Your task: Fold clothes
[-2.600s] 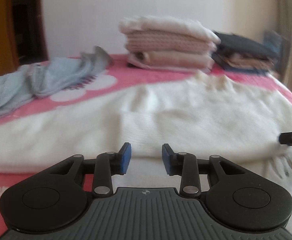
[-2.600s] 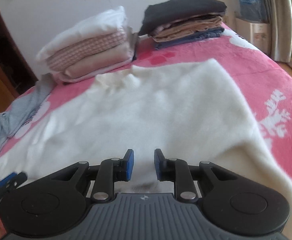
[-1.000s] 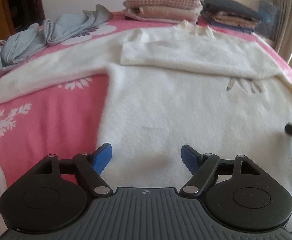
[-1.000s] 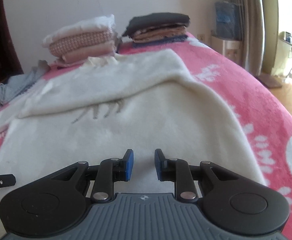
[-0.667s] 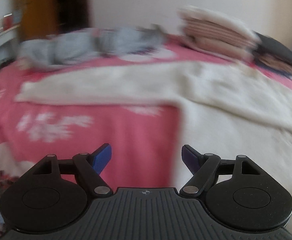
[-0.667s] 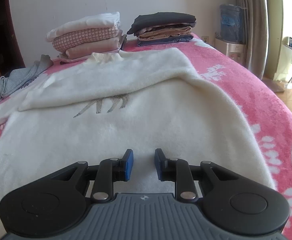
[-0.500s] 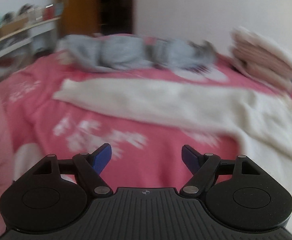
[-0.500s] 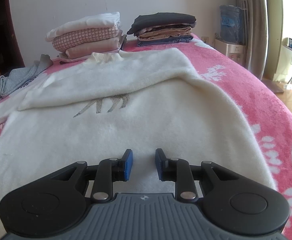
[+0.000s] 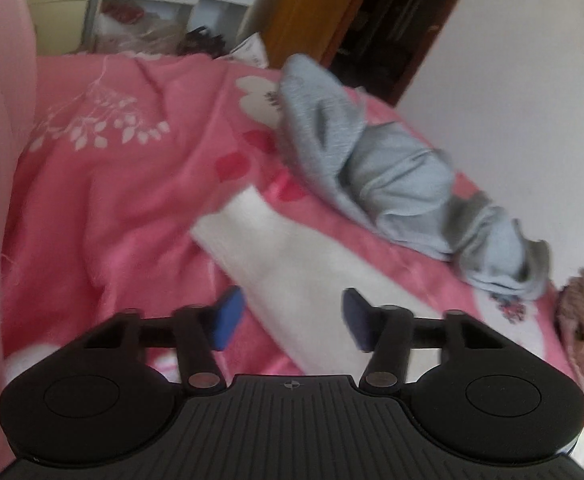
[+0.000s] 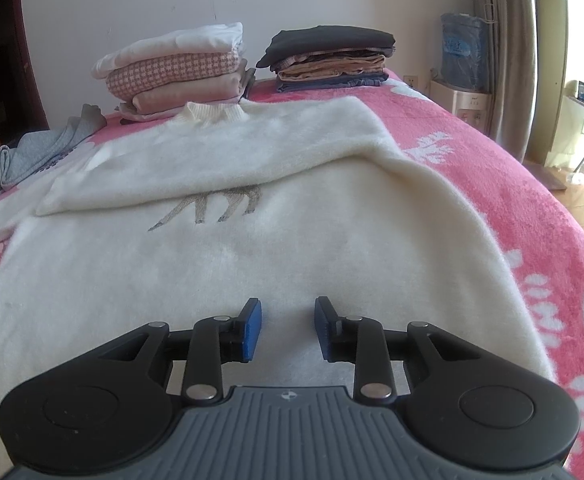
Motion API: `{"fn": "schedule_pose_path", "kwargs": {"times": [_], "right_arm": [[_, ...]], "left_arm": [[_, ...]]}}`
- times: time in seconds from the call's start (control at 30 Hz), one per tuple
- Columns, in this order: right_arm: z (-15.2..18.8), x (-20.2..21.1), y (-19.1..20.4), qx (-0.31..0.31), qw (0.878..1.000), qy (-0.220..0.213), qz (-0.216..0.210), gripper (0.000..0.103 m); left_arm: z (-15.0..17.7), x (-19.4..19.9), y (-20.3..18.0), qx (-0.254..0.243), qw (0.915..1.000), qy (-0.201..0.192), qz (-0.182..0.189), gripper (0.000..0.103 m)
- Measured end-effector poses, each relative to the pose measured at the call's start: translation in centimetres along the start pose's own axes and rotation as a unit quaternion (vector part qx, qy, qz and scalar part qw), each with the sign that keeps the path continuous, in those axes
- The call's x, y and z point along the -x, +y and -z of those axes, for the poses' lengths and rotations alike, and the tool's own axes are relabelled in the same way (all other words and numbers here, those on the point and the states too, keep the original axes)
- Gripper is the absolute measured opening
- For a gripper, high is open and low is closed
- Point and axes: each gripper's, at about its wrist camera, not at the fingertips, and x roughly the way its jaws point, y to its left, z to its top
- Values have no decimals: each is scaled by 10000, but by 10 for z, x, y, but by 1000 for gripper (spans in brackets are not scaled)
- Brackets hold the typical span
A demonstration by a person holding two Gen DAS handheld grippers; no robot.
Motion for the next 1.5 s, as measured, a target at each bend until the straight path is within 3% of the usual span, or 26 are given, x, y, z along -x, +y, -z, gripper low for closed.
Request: {"fn": "schedule_pose_path", "kwargs": {"times": [0.03,0.2,0.3,0.43,0.57,0.67,0.77,0.8,0.9,0.97,1.07,1.2,1.43,1.5], "right_arm": [[0,0,0,12,10000,-3,3,32],[1,0,0,23,10000,-5,-4,32],[1,-1,0,30,10000,-8,-18,33],[1,-2,0,22,10000,-10,-28,33],[2,-2,0,24,10000,-10,-39,34],[2,-2,0,39,10000,-12,-44,34],[1,-2,-1,30,10000,-3,-58,34],[1,-2,-1,25,10000,0,-64,34],[1,-3,-1,20,10000,6,-75,34],[1,-3,-1,16,10000,8,-83,35],[1,-3,-1,-8,9999,13,-114,39],[0,-3,1,40,9999,28,-138,41],[-8,0,3,153,9997,40,-175,41],[-19,1,9,234,9994,-79,-261,41]], "left_arm": [[2,-3,3,66,9999,18,-86,47],[8,-12,5,-122,9991,-214,-337,7],[8,-7,-1,-493,9966,-574,-315,0],[12,9,-15,-895,9906,-1027,-141,0],[23,33,-38,-1408,9785,-1472,312,0],[29,41,-54,-1505,9771,-1363,644,0],[26,30,-53,-918,9905,-527,876,0],[24,24,-48,-623,9933,-168,956,4],[20,8,-23,254,9938,602,895,24],[16,2,-5,769,9905,801,813,30],[9,-9,20,1291,9838,995,742,48],[0,-19,28,1425,9844,822,616,52],[-5,-37,24,1819,9792,583,686,50],[-4,-36,24,1742,9815,462,653,41]]}}
